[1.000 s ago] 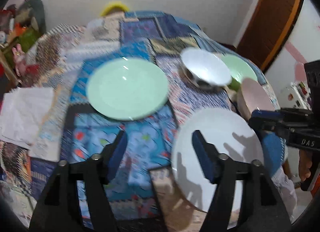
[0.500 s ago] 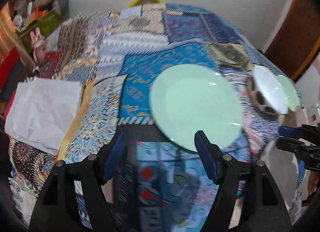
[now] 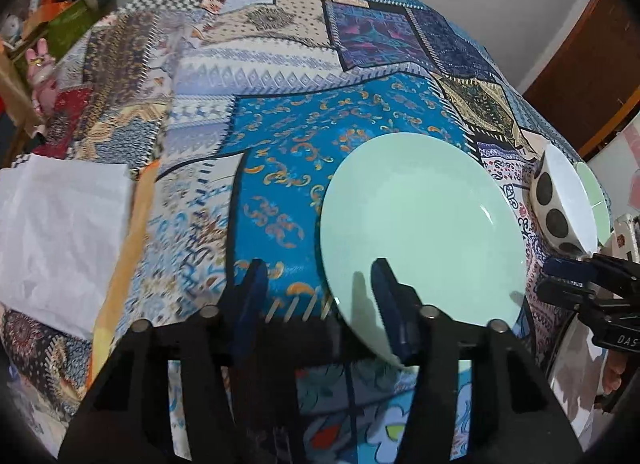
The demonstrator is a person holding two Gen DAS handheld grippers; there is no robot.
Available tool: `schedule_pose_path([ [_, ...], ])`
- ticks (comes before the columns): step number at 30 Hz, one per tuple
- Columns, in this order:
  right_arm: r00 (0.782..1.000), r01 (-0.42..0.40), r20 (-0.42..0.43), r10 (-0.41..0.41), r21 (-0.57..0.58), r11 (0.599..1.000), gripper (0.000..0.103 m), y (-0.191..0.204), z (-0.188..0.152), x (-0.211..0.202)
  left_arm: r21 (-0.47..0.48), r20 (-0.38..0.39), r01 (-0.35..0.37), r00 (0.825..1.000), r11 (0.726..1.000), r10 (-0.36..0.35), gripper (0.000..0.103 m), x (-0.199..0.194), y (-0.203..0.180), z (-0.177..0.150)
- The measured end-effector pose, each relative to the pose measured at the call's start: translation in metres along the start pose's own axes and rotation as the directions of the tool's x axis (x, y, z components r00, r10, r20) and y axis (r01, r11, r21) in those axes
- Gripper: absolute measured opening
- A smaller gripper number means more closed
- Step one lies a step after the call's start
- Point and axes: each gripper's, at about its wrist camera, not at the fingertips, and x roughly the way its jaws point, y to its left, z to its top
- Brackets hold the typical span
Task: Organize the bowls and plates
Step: 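Move the left tool to the pale green plate and grasp its rim, then lift the pale green plate with the left tool and carry it toward the white plate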
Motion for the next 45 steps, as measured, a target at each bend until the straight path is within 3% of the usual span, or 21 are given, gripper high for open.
schedule_pose_path([
  [3, 1.000, 0.015, -0.009, -0.015, 0.006, 1.000, 0.041, -0.001, 0.007, 0.007, -0.004, -0.026, 0.019, 0.999, 1.000, -0.019, 0.039, 0.010, 0.003, 0.005],
  [6, 1.000, 0.022, -0.013, -0.022, 0.007, 1.000, 0.030, -0.001, 0.011, 0.011, 0.015, -0.024, 0.021, 0.999, 1.000, -0.021, 0.034, 0.013, 0.003, 0.008],
  [10, 0.999, 0.031, -0.026, -0.031, -0.001, 1.000, 0.029, 0.004, 0.013, 0.016, 0.031, -0.036, 0.053, 0.998, 0.998, -0.052, 0.026, 0.015, 0.002, 0.011],
  [21, 0.998, -0.008, -0.059, 0.015, 0.111, 0.994, 0.027, -0.008, 0.015, 0.026, 0.054, -0.046, 0.070, 0.997, 0.996, -0.068, 0.026, 0.021, -0.007, 0.014],
  [26, 0.998, 0.018, -0.061, -0.015, 0.058, 0.998, 0.029, 0.002, 0.017, 0.030, 0.016, -0.049, 0.102, 0.994, 0.995, -0.101, 0.026, 0.015, 0.004, 0.008],
  [29, 0.997, -0.015, -0.076, 0.019, 0.059, 0.998, 0.029, 0.003, 0.017, 0.030, 0.000, -0.054, 0.112, 0.992, 0.994, -0.112, 0.026, 0.007, 0.011, 0.000],
  [35, 0.994, -0.035, -0.107, 0.034, -0.007, 0.999, 0.028, 0.016, 0.011, 0.031, 0.037, -0.088, 0.119, 0.990, 0.992, -0.115, 0.026, -0.005, 0.015, -0.022],
  [40, 0.994, -0.043, -0.103, 0.047, 0.035, 0.998, 0.030, 0.014, 0.016, 0.035, 0.048, -0.093, 0.093, 0.992, 0.994, -0.089, 0.026, -0.002, 0.013, -0.021],
  [45, 0.995, -0.033, -0.090, 0.037, 0.044, 0.999, 0.030, 0.012, 0.021, 0.038, 0.015, -0.093, 0.114, 0.989, 0.993, -0.112, 0.026, 0.006, 0.017, -0.013],
])
